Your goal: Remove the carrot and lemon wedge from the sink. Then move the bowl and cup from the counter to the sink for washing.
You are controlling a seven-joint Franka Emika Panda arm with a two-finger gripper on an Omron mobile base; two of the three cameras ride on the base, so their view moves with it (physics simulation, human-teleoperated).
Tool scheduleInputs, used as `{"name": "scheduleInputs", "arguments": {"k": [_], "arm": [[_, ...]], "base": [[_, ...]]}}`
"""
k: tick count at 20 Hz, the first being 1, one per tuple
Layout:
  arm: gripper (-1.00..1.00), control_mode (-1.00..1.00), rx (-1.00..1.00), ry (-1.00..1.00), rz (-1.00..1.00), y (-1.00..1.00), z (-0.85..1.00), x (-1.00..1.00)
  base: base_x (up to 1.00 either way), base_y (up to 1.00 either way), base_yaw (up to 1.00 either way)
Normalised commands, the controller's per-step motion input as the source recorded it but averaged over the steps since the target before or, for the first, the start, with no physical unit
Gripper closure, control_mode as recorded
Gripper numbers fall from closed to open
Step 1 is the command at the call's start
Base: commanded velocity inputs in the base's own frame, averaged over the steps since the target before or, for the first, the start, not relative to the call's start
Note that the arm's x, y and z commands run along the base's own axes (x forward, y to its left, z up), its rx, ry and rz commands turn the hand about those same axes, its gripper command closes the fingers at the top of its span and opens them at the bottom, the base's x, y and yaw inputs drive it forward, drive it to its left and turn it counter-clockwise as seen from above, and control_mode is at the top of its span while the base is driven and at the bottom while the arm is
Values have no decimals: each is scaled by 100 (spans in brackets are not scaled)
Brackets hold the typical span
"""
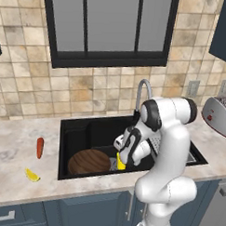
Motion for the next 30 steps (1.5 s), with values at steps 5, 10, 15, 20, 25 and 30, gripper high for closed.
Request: {"name": "scheduleInputs", "arguments": {"k": [5, 10, 15, 20, 25, 30], "arm": [[-100, -100, 0, -1, 0, 0, 42, -8], [-100, -100, 0, 0, 0, 0, 45, -3], [-100, -100, 0, 0, 0, 0, 45, 0], [-100, -100, 0, 0, 0, -1, 53, 5], [-100, -100, 0, 0, 0, -1, 54, 1], [-100, -100, 0, 2, 0, 0, 47, -10]], "base": [[0, 0, 0], [0, 0, 0], [0, 0, 0], [0, 0, 0], [0, 0, 0], [0, 0, 0]]}}
